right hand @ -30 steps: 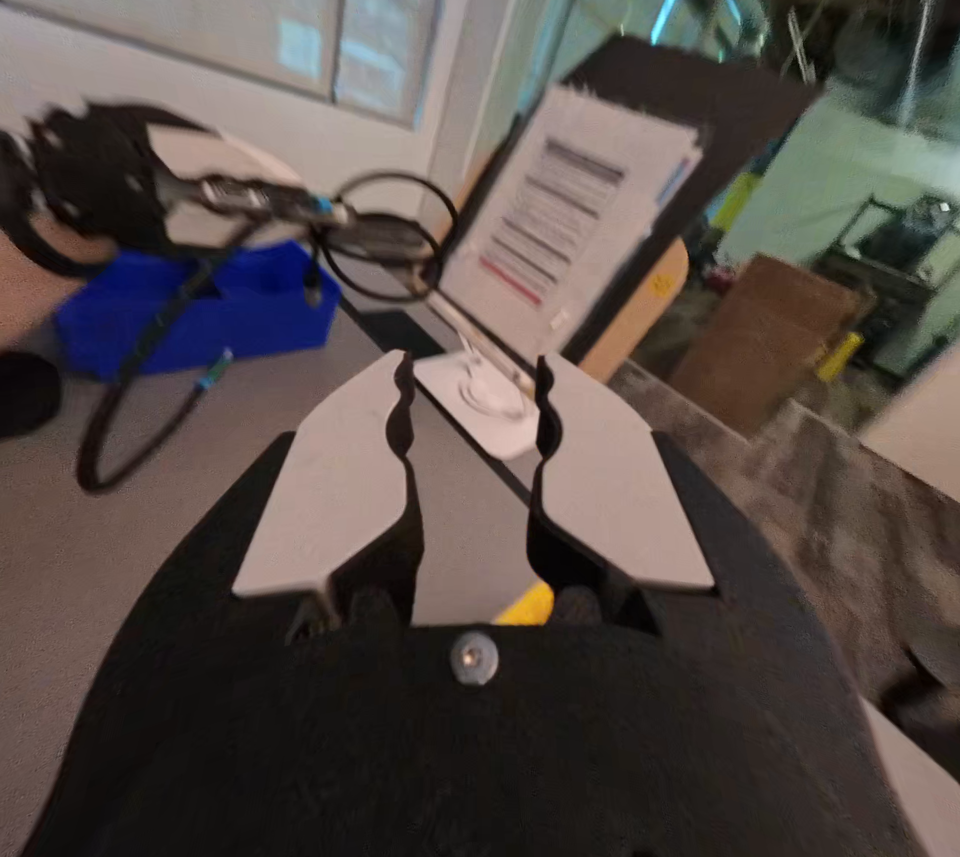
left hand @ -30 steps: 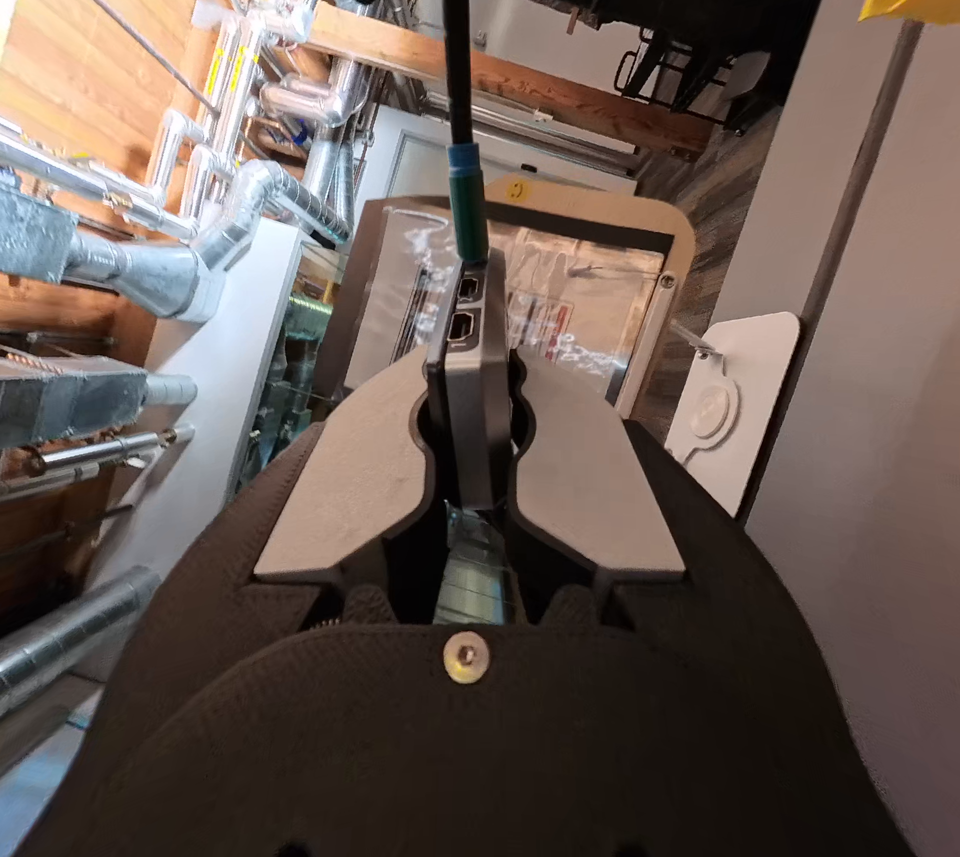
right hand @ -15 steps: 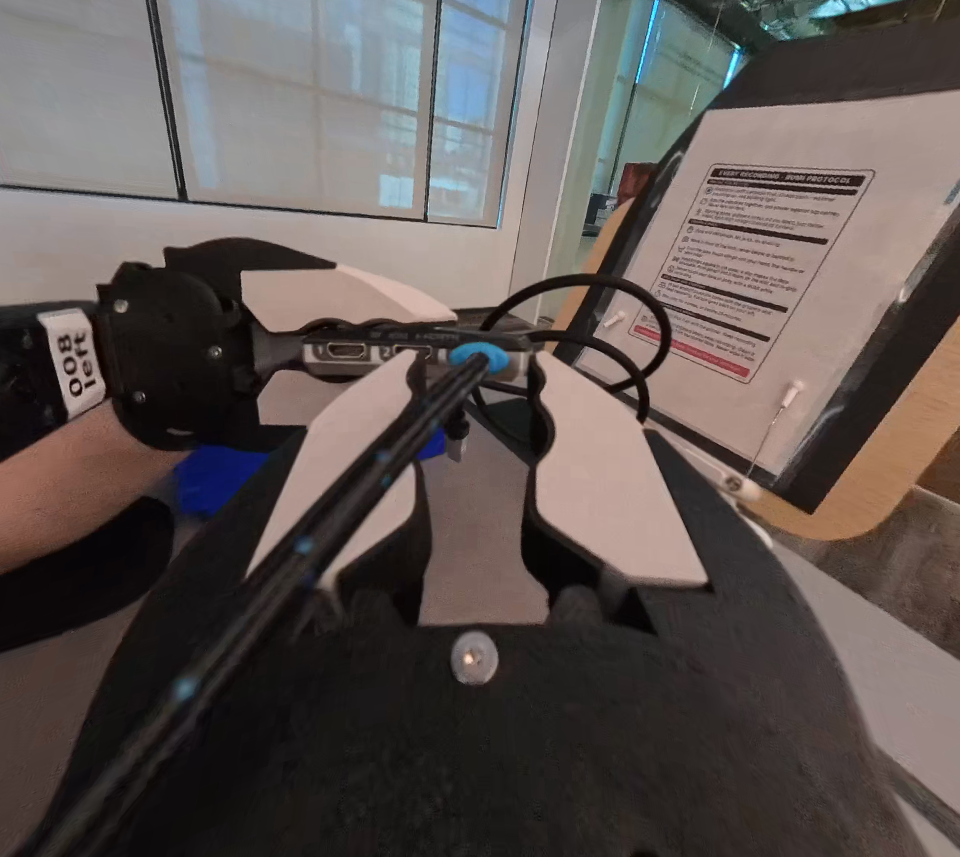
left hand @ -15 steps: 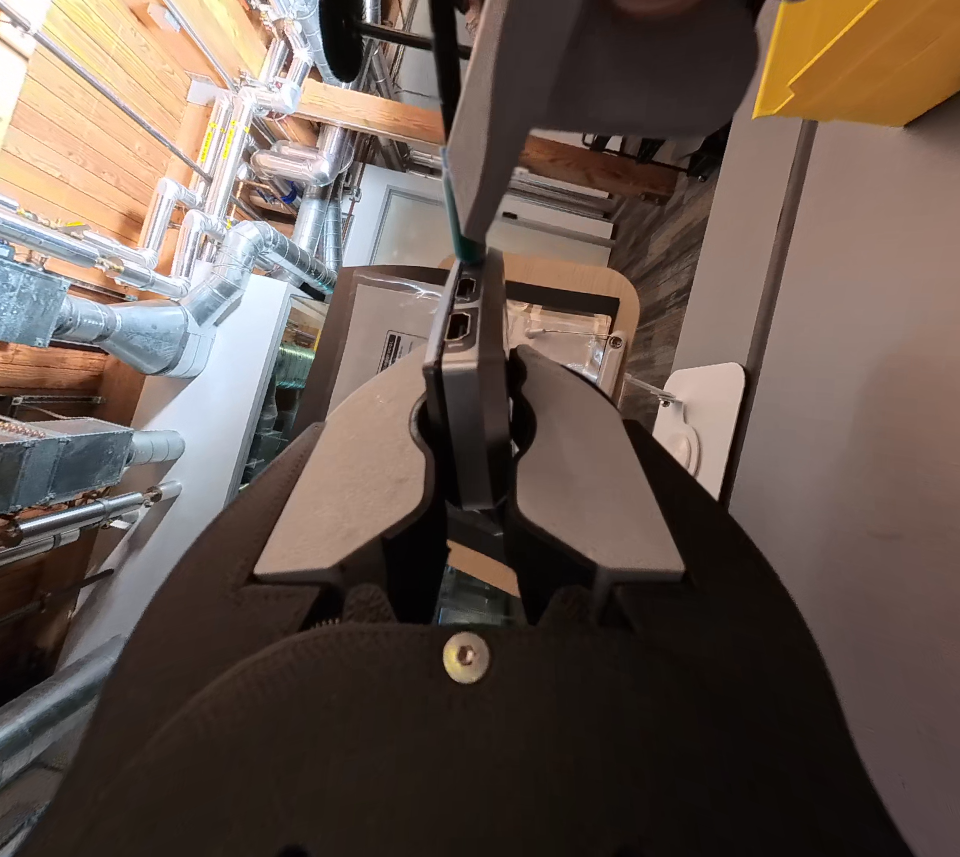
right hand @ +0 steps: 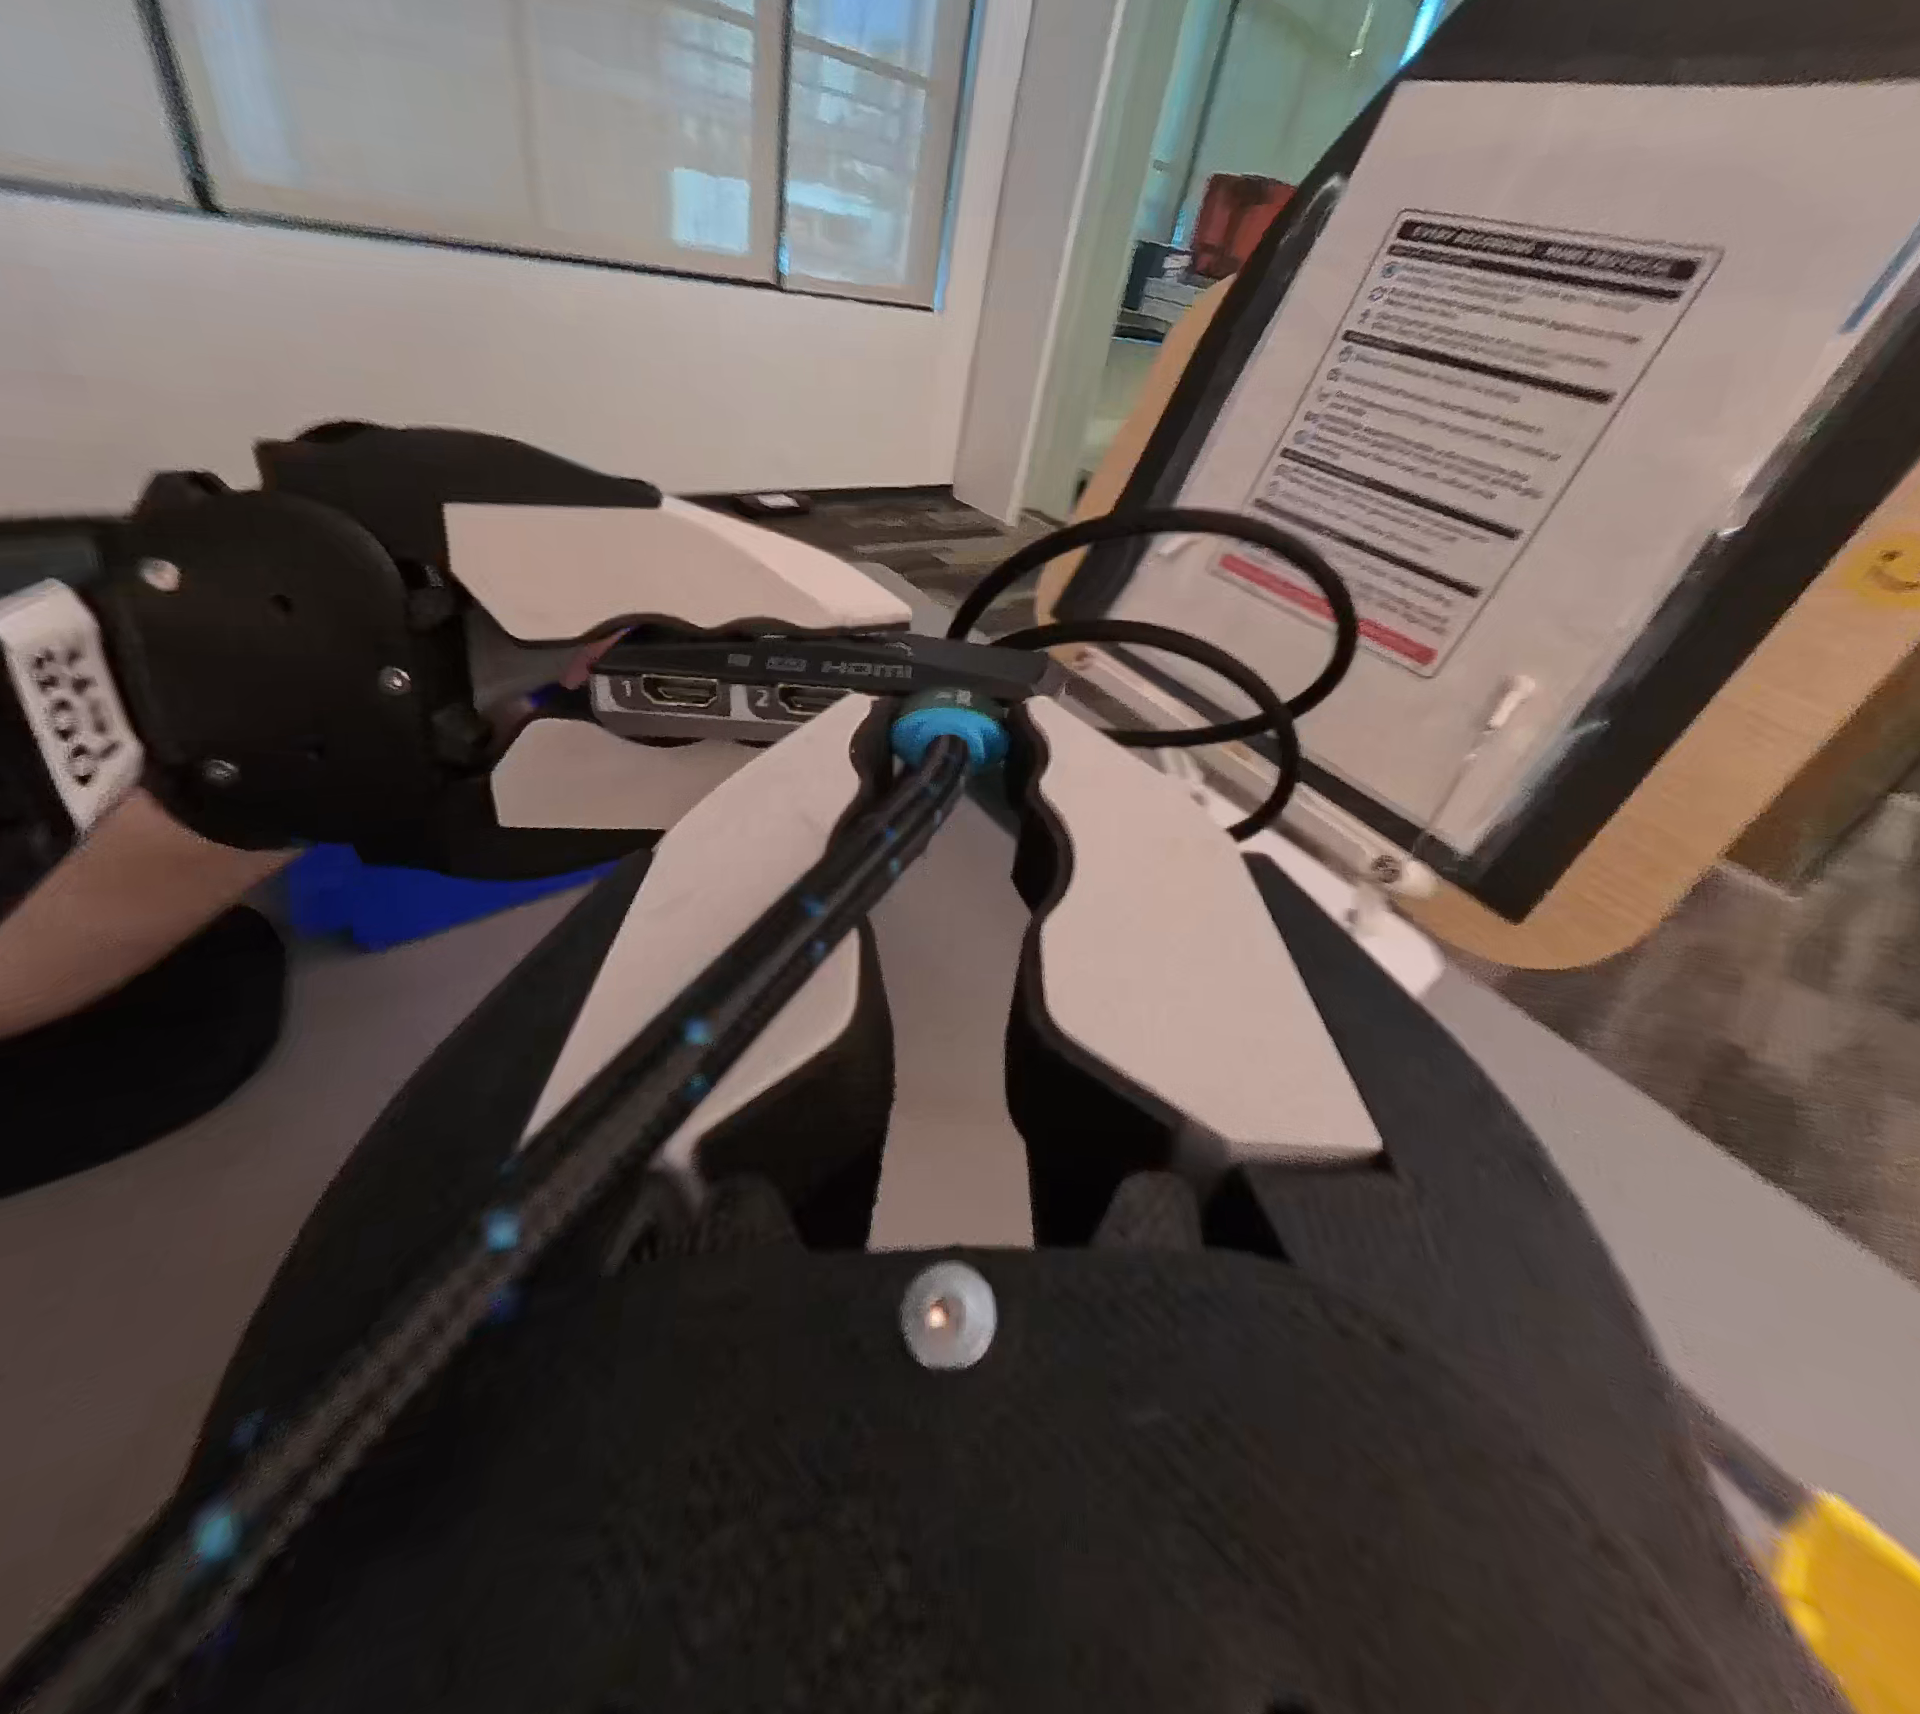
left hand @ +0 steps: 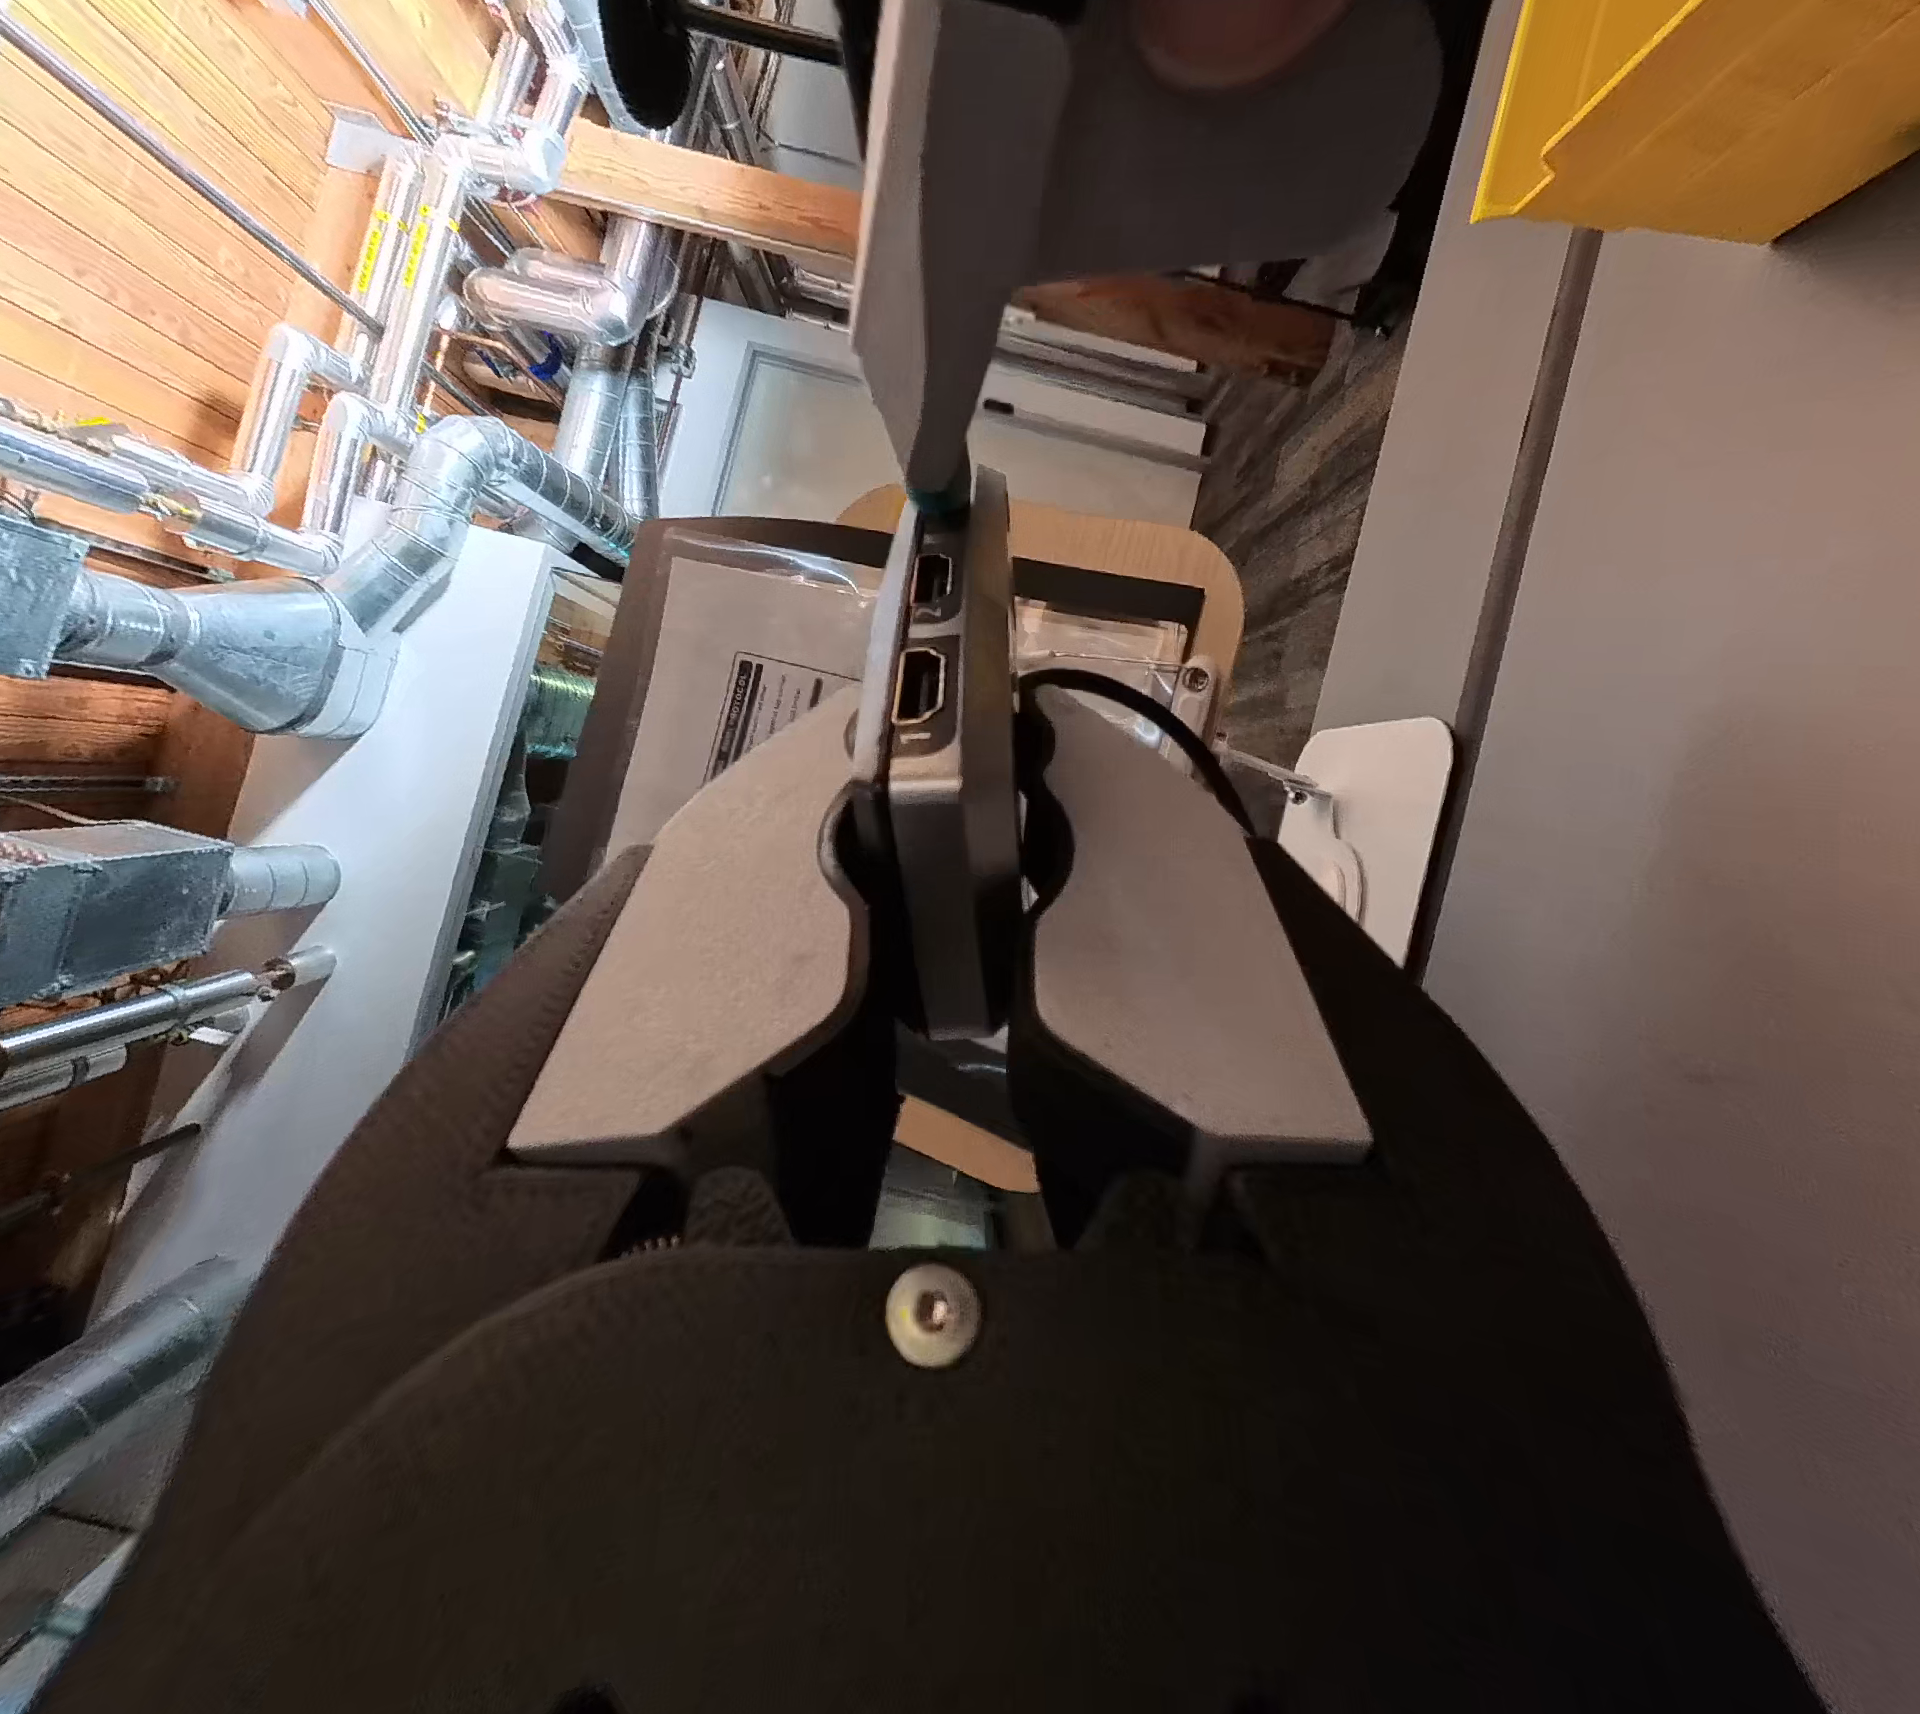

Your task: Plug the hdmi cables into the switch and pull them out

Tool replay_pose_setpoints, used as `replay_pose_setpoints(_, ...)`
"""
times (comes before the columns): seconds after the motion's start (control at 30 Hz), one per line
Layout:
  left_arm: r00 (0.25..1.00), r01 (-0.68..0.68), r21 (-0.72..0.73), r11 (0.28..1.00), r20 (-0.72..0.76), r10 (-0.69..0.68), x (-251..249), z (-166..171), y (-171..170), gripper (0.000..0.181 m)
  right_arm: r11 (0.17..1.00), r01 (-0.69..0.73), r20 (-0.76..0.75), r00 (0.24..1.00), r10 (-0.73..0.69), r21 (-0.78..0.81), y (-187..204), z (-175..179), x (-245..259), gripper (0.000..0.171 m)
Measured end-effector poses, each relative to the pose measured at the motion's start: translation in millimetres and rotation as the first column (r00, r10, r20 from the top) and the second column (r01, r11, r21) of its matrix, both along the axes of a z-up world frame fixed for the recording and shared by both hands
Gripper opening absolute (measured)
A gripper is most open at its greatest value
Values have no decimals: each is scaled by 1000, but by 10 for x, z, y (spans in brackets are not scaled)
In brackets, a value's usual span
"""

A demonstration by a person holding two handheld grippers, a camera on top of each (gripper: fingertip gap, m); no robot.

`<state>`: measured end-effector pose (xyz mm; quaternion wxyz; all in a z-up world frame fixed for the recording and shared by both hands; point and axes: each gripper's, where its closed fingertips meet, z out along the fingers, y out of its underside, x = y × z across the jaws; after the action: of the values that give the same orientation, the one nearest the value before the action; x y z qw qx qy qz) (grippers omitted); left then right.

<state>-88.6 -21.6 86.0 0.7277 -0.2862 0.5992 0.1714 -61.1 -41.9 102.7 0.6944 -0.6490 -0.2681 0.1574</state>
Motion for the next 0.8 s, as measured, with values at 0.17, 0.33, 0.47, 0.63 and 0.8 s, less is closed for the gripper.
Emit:
replay_pose_setpoints(0.17, 1000, -12, -13, 1000, -6, 12, 16, 39, -37, 22, 994, -90, -92, 992, 84, -54, -18, 5, 25, 22)
replay_pose_setpoints(0.33, 999, -35, -66, 997, -5, 35, 39, -47, 55, 22, 997, 71, 25, 997, -70, -20, 39, -25, 47, 22)
replay_pose_setpoints(0.47, 998, -65, -63, 996, -11, 65, 25, 0, 34, 23, 988, -82, -222, 974, 52, -129, 47, -3, 66, 22)
replay_pose_setpoints(0.63, 998, -65, -63, 996, -12, 64, 21, -27, 70, 22, 993, -18, -164, 986, -1, -114, 47, 4, 44, 22)
replay_pose_setpoints(0.8, 992, -120, -53, 991, -34, 118, 38, -40, 95, 22, 992, 97, -42, 994, -100, -79, 73, -15, 78, 21)
